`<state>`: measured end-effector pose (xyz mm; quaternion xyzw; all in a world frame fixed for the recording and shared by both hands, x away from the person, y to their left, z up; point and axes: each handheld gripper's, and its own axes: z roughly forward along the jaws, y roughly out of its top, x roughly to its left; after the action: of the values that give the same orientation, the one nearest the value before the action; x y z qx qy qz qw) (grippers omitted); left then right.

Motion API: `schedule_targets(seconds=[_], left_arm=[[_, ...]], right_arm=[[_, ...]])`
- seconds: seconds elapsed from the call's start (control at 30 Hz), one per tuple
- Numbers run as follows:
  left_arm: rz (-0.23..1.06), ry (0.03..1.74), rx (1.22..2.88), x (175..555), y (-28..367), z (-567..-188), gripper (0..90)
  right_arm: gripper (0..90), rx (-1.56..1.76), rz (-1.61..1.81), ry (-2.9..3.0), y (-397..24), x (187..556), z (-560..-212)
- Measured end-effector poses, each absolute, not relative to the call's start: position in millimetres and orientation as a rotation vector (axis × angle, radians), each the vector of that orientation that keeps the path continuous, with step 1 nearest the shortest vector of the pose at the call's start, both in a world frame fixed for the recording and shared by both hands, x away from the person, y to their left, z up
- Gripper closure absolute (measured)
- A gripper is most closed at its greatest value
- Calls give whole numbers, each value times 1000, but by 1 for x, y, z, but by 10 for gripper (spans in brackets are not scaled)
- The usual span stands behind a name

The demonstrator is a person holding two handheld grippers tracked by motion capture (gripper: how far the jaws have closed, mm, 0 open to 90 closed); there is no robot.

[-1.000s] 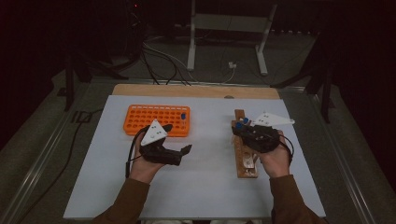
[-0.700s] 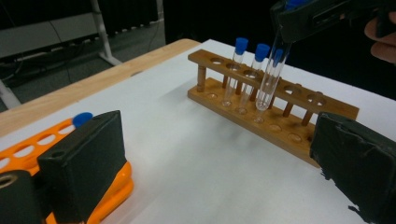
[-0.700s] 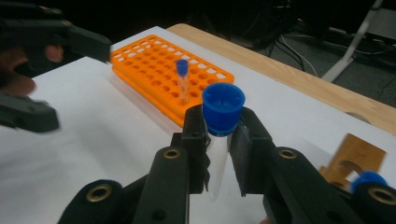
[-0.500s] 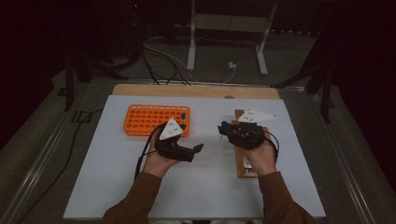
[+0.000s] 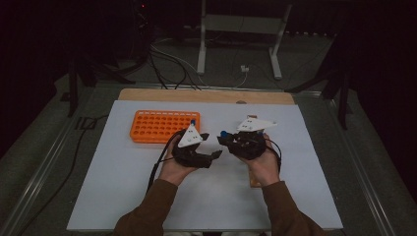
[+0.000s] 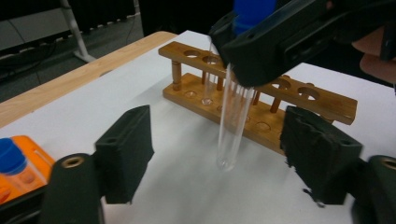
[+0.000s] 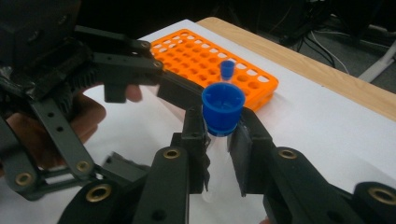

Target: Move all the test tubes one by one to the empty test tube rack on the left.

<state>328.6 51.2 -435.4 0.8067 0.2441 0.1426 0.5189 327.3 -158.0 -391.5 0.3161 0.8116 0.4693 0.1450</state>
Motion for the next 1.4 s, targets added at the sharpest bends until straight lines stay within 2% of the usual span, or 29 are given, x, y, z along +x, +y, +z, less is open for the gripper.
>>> schedule_targets(seconds=[0.4,0.9,1.23,1.33,1.4], left_arm=[[349,576,1920,329,49,-436,392],[375,542,1931,327,45,-438,697],[380,538,1933,327,44,-438,768],[379,542,1936,327,45,-439,770],[384,545,1938,327,45,-439,770]], right_arm=[[770,895,1370,2354,-148,326,-393],[770,891,1382,2361,-147,324,-393],[763,901,1394,2365,-149,325,-394],[709,908,1405,2366,-150,326,-395],[613,913,1418,2362,-153,326,-395]])
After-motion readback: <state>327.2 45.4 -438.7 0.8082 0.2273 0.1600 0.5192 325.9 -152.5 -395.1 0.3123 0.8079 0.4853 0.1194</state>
